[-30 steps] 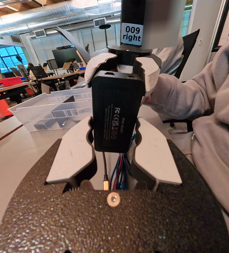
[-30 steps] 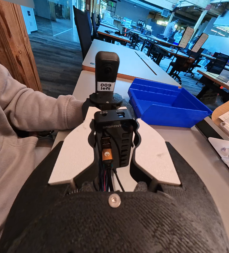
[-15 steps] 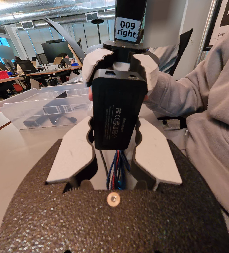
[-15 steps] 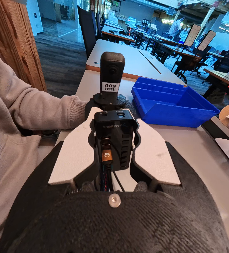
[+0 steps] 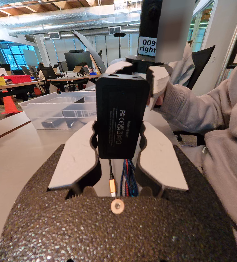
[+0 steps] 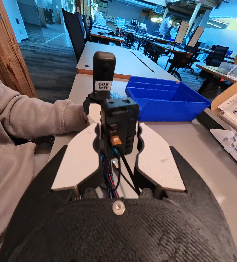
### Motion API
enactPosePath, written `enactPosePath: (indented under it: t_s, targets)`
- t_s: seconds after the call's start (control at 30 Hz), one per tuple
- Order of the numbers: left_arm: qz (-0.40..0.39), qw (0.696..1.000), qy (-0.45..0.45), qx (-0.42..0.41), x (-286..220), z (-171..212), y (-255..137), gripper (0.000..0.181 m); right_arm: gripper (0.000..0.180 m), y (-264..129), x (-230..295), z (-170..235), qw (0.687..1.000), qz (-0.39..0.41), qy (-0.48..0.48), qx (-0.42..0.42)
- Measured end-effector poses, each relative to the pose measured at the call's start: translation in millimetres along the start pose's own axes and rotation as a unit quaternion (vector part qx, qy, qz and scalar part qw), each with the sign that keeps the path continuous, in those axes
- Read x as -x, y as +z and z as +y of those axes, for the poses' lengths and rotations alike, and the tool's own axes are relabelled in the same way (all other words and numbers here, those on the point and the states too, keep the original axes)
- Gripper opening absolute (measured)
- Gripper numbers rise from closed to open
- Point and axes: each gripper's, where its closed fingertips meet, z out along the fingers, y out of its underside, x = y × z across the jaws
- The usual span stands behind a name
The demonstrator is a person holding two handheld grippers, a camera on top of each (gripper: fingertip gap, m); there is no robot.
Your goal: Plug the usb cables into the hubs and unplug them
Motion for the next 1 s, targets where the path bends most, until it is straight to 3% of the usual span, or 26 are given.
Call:
enactPosePath:
  t_s: [0.07,0.3,0.6,0.77,0.83,0.9,1.0]
  targets:
    - [0.004,1.000,0.003,-0.009,-0.1,-2.7,-3.3,0.058,0.038,-2.5,1.1,5.9,1.000,-0.003,0.015,0.001]
    - [0.018,1.000,0.000,-0.024,-4.0,-5.4,-2.5,0.058,0.020,8.8,8.0,25.6,0.998,-0.020,0.047,0.032]
    - [0.068,0.997,0.012,-0.019,-21.8,-3.0,1.8,0.058,0.016,-3.8,26.1,30.1,0.988,-0.092,0.008,0.127]
    - [0.071,0.997,0.014,-0.006,-24.6,-0.3,7.8,0.058,0.016,-10.4,26.9,32.5,0.982,-0.119,0.041,0.144]
    - [0.066,0.998,0.016,0.003,-23.0,1.8,8.1,0.058,0.016,-13.4,23.2,35.9,0.981,-0.101,0.024,0.161]
    - [0.061,0.998,0.006,-0.028,-16.0,-4.7,-10.4,0.058,0.015,-44.8,-27.1,41.6,0.980,0.040,0.004,0.193]
    - [-0.007,0.998,0.009,-0.061,9.3,-24.0,-43.4,0.058,0.015,-91.6,-44.8,-3.6,0.995,0.044,0.069,0.048]
